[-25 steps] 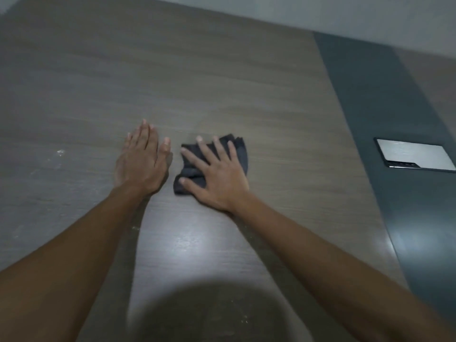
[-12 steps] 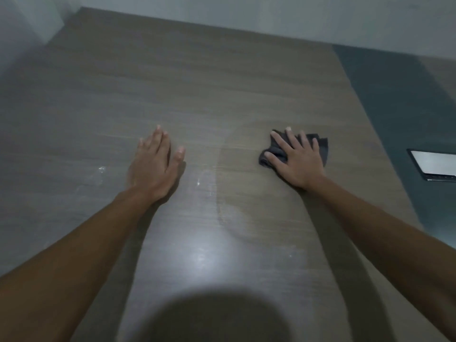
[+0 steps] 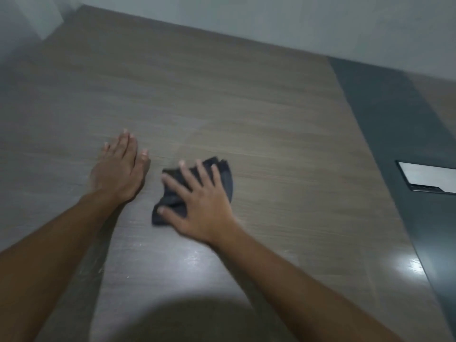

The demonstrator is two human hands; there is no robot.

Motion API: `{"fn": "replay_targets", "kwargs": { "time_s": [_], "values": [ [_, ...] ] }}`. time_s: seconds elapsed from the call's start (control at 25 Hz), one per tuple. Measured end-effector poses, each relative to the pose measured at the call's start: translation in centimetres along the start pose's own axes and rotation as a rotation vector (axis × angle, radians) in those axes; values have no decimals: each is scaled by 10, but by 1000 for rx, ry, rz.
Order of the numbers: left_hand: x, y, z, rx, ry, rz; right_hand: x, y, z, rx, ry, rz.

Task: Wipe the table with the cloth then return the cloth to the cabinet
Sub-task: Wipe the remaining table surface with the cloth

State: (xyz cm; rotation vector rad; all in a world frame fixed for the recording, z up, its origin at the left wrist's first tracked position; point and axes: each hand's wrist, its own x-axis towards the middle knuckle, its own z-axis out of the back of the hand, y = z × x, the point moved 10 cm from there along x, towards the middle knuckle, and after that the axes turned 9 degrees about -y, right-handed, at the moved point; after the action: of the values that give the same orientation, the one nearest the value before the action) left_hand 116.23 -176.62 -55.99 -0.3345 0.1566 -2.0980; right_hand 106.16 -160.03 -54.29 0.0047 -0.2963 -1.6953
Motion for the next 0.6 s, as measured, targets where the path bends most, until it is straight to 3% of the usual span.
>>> {"fn": "replay_targets", "kwargs": {
  "time_s": [0.12, 0.28, 0.44, 0.6],
  "values": [
    [0, -3, -1, -7, 21, 11, -82, 11, 17, 13, -31, 78],
    [3, -1, 0, -26, 14, 12, -125, -101, 48, -97, -65, -36],
    [4, -1, -1, 13, -17, -10, -67, -187, 49, -206, -11, -275],
    [6, 4, -5, 17, -20, -17, 13, -133, 24, -170, -1, -339]
  ]
}}
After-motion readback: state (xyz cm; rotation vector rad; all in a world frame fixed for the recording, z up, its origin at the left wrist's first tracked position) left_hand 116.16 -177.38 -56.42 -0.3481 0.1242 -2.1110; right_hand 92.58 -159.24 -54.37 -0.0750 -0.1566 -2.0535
